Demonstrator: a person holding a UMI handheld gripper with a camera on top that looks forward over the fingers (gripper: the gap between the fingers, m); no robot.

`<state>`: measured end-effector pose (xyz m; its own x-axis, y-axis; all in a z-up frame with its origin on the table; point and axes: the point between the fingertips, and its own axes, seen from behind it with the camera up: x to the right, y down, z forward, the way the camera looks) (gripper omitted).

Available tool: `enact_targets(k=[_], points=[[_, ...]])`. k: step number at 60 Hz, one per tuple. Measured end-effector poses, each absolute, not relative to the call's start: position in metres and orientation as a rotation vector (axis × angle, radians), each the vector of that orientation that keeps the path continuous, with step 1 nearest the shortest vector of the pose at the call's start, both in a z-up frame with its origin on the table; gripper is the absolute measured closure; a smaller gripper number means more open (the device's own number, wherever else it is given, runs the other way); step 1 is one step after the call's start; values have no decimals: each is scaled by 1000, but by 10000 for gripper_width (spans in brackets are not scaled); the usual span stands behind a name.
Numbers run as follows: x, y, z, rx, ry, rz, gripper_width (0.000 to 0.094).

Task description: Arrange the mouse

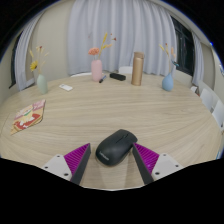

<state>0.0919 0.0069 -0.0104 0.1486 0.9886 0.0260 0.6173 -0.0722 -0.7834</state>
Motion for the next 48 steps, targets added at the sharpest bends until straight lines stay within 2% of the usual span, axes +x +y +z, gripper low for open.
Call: enact_targets(k=[10,17,21,39,43,48], points=[[59,1,-12,-1757,-1570,737,94],[44,-5,-12,-1737,-1598,743,287],[39,-6,-13,-1731,-1606,738,437],[38,-7,-9,-1762,-1573,686,597],[35,-18,9,-1782,-1557,720,597],[16,-43,56,-1759,-1528,794,598]])
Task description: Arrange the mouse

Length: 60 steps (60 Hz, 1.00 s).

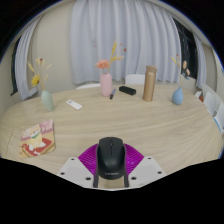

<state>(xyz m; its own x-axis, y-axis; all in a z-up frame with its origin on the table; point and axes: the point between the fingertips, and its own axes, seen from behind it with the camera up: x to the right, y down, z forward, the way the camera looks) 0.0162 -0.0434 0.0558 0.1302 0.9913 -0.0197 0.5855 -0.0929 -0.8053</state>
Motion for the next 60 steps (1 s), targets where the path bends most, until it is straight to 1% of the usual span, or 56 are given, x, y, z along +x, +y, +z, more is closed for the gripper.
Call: enact_targets(k=[7,10,13,17,20,23,30,36,41,44,51,52,53,54,56,58,59,60], points=[[-31,-112,130,-1662,-1541,928,597],[-51,-150,154,-1609,-1562,984,598],[-69,-188,172,-1569,-1579,1026,599],[-89,-241,179,-1544,-1610,1085,600],[-102,-278,172,-1540,-1637,1099,599],[-108,-309,155,-1544,-1669,1091,601],[-108,-371,91,-1544,-1778,1053,601],[-96,-395,31,-1557,-1856,982,599],[-84,-401,3,-1582,-1887,938,585],[-80,-400,-7,-1582,-1893,918,556],[-79,-400,-9,-1515,-1903,898,437],[-78,-399,-9,-1514,-1905,894,395],[-78,-398,-8,-1514,-1906,892,324],[-78,-397,-7,-1515,-1906,889,221],[-78,-392,-2,-1518,-1901,874,57],[-74,-384,4,-1521,-1898,857,111],[-73,-381,8,-1522,-1896,848,116],[-70,-379,12,-1520,-1898,848,97]])
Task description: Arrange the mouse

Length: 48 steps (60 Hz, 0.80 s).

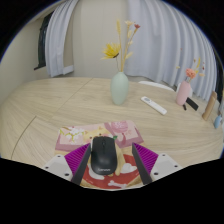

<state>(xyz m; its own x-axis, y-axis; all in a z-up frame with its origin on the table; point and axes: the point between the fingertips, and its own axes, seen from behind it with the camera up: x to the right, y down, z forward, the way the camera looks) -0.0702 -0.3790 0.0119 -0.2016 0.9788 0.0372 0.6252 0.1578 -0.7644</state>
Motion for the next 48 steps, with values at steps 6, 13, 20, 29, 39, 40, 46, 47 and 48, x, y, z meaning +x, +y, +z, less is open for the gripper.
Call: enact_targets(k=[6,13,20,29,39,40,46,47,48], points=[[-48,-360,47,-1526,-1883,910,79],[-3,-322,85,-1528,-1866,917,76],[50,-269,116,-1539,-1840,890,75],[125,-191,134,-1621,-1778,800,72],[192,-124,140,-1694,-1694,742,69],[197,-118,140,-1698,-1686,736,70],[227,-93,139,-1734,-1656,727,70],[231,-89,139,-1737,-1653,722,72],[236,-85,139,-1735,-1649,717,69]])
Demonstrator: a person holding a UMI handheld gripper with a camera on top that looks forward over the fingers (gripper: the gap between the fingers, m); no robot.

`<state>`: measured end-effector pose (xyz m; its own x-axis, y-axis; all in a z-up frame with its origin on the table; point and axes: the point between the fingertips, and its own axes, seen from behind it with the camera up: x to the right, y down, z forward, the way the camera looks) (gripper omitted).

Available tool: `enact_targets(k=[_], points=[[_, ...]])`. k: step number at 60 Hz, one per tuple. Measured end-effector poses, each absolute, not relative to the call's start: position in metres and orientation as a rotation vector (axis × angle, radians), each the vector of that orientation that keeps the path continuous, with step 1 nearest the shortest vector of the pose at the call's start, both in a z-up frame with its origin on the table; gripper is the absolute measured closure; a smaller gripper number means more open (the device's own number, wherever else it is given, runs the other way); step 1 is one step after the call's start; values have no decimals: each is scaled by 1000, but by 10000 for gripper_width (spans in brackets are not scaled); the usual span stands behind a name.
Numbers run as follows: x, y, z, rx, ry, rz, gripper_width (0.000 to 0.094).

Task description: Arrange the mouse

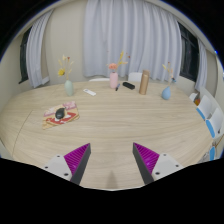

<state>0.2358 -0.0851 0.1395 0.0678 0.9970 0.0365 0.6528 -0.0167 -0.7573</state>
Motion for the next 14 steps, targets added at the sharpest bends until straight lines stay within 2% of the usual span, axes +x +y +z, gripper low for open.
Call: enact_targets(k=[14], points=[[277,-53,144,-1762,-1594,711,70]])
